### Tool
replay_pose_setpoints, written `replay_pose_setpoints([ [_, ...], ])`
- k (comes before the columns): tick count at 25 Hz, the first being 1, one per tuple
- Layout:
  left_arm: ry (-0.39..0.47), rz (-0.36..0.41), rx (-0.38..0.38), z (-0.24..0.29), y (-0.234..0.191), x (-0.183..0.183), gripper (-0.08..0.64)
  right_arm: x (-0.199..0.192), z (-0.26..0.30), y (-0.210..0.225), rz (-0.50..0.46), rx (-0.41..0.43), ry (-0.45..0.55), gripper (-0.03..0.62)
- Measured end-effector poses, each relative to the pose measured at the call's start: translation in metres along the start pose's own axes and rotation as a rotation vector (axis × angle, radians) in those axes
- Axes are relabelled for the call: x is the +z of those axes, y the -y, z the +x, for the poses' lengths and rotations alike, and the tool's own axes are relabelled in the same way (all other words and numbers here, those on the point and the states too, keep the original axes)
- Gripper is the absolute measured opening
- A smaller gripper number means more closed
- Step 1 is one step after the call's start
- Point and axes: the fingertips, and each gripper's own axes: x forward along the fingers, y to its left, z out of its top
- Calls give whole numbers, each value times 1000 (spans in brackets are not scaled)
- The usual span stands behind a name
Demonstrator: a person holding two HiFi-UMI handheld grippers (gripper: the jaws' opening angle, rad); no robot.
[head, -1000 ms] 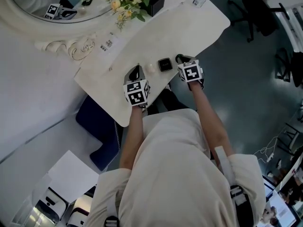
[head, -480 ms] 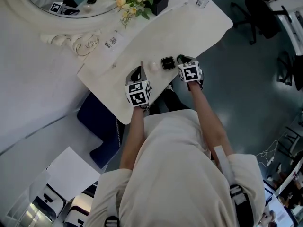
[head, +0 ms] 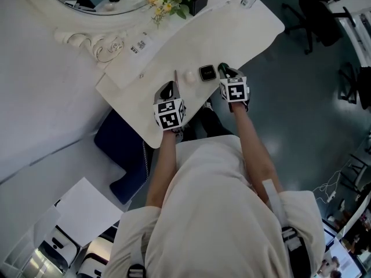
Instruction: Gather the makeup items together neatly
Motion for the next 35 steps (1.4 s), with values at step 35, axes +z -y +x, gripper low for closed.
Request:
replay_pose_setpoints([
  [35, 69, 31, 12, -72, 70, -50, 15, -60, -113, -47, 73, 176, 236, 43],
])
